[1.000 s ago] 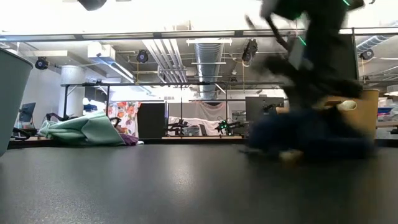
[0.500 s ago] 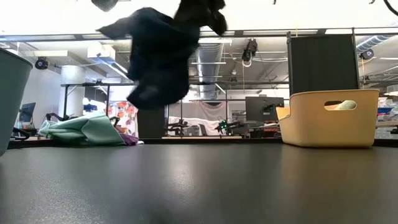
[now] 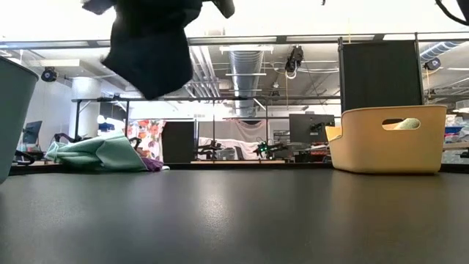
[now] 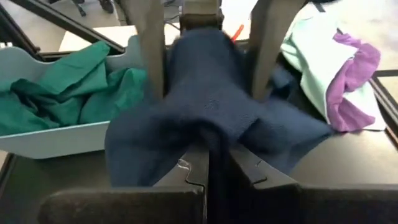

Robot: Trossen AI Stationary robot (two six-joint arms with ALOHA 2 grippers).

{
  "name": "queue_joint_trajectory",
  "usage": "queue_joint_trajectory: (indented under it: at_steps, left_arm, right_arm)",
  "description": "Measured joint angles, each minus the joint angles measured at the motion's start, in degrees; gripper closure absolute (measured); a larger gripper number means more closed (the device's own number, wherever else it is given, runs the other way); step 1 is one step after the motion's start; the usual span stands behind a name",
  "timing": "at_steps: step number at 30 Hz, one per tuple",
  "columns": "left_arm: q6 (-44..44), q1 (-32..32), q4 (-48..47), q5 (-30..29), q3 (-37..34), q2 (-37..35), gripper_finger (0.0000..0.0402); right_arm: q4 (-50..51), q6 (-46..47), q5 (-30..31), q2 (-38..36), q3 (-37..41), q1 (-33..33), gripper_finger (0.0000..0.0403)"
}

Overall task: Sort microfiber towel by color & place in baskets
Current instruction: Put the dark blue microfiber towel into the green bin

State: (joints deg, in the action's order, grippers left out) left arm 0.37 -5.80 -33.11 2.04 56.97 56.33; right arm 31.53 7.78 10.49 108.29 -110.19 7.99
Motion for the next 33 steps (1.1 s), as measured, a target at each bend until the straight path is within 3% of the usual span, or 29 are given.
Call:
queue_joint_trajectory:
  at_steps: [6, 13, 19, 24, 29, 33]
  left_arm:
    - [-0.14, 0.08, 3.91, -0.05, 0.06, 2.61, 0.0233]
    - [-0.41, 0.09, 2.66, -1.55, 1.33, 3.83, 0.0379]
    - [-0.90, -0.82, -8.88, -1.45, 8.07, 2.31, 0.0375]
    - [-3.70, -4.70, -21.23, -0.40, 14.86, 0.97, 0.0380]
    - [-13.33, -11.34, -28.47, 7.62, 19.25, -0.52, 0.0380]
    - [-26.22, -18.32, -28.63, 10.44, 17.61, -1.67, 0.0380]
  right_arm:
    - [0.04, -0.35, -0.29, -0.13, -1.57, -0.40, 0.0380]
    - [0.00, 2.29, 0.03, -0.13, -3.42, -0.44, 0.0328]
    - [-0.54, 2.63, 1.71, -0.24, -7.98, -0.52, 0.0266]
    - [-0.68, -1.13, 12.22, -0.24, -15.10, -0.64, 0.0233]
    - [-7.48, -14.20, 19.62, -0.39, -23.64, -1.88, 0.0224]
    - [-24.09, -31.90, 19.68, -0.94, -24.64, -3.70, 0.0230]
